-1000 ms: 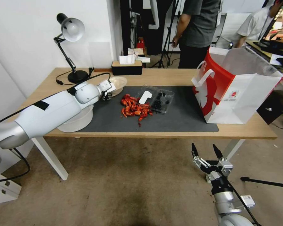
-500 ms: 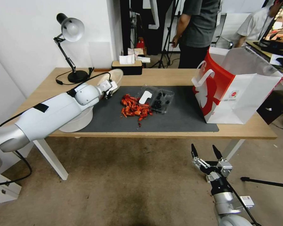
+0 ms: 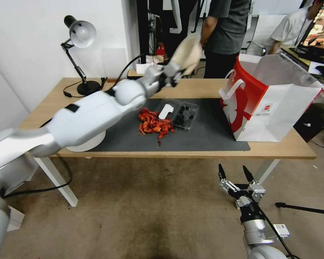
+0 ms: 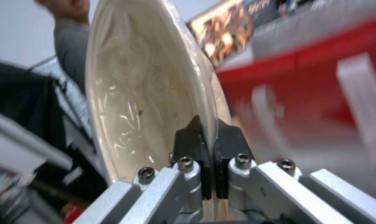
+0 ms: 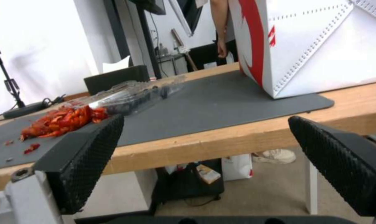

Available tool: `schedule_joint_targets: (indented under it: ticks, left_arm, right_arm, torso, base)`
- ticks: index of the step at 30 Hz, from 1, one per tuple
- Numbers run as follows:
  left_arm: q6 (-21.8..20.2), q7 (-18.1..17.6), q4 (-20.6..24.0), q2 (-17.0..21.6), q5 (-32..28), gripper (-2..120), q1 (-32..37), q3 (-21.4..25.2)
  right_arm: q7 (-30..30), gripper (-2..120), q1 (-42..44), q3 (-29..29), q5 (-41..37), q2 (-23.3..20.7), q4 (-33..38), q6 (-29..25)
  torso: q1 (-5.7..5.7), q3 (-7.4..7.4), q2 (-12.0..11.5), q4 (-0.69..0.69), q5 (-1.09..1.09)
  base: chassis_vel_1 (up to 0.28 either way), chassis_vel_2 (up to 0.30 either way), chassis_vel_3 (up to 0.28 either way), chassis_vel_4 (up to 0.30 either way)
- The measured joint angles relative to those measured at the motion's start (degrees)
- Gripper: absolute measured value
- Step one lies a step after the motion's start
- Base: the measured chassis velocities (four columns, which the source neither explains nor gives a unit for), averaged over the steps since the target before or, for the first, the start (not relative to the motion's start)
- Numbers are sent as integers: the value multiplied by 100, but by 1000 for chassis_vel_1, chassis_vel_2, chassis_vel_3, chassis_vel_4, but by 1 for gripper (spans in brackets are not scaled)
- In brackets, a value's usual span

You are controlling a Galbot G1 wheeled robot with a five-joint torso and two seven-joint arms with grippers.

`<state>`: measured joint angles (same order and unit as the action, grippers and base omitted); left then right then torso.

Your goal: Pick up the trash from the table and place it into the takeout bag.

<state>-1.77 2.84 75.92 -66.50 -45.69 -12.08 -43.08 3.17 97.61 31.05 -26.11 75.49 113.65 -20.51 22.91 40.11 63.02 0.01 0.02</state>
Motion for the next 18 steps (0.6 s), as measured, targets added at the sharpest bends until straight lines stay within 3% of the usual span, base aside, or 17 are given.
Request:
schedule_joint_targets:
  ticks: [1,3,5,6,7,8,11,12,14,15,17,18]
  left_arm:
    - [102,48,-250,-323,-141,0,-154,-12]
    - [179,71,-424,-537,-221,0,-252,-14]
    - [407,380,-970,-1084,-328,0,-513,-46]
    - [407,380,-970,-1084,-328,0,-513,-46]
    - [521,672,-1234,-1309,-382,0,-636,-85]
    - [521,672,-1234,-1309,-382,0,-636,-85]
    - [758,1425,-1858,-1821,-534,0,-910,-177]
    - [758,1425,-1858,-1821,-534,0,-910,-177]
    - [959,1947,-2283,-2076,-469,0,-1043,-265]
    - [959,1947,-2283,-2076,-469,0,-1043,-265]
    - [1109,2414,-2562,-2202,-214,0,-1118,-297]
    - [1109,2414,-2562,-2202,-214,0,-1118,-297]
  right_arm:
    - [-7,100,24,20,1,8,33,3]
    - [-9,100,43,36,1,17,49,3]
    - [-9,100,91,63,9,45,59,-15]
    - [-9,100,91,63,9,45,59,-15]
    - [-9,100,109,72,18,59,60,-26]
    - [-9,100,109,72,18,59,60,-26]
    - [-8,100,124,88,27,115,94,-41]
    - [-8,100,124,88,27,115,94,-41]
    - [-6,100,136,91,27,145,96,-64]
    - [-6,100,136,91,27,145,96,-64]
    - [0,100,154,97,27,151,73,-104]
    - [0,100,154,97,27,151,73,-104]
  torso:
    - [0,0,0,1,-1]
    - [0,1,0,0,-1]
    - [0,0,0,-4,1]
    - [0,0,0,-4,1]
    - [0,0,0,-3,1]
    - [0,0,0,-3,1]
    - [0,0,0,-1,0]
    - [0,0,0,-1,0]
    - [0,0,0,-1,0]
    - [0,0,0,-1,0]
    - [1,0,0,-1,-1]
    - [1,0,0,-1,-1]
  base:
    - [0,0,0,0]
    - [0,0,0,0]
    - [0,0,0,0]
    - [0,0,0,0]
    - [0,0,0,0]
    - [0,0,0,0]
    - [0,0,0,0]
    - [0,0,0,0]
    - [0,0,0,0]
    - [0,0,0,0]
    - [0,0,0,0]
    - [0,0,0,0]
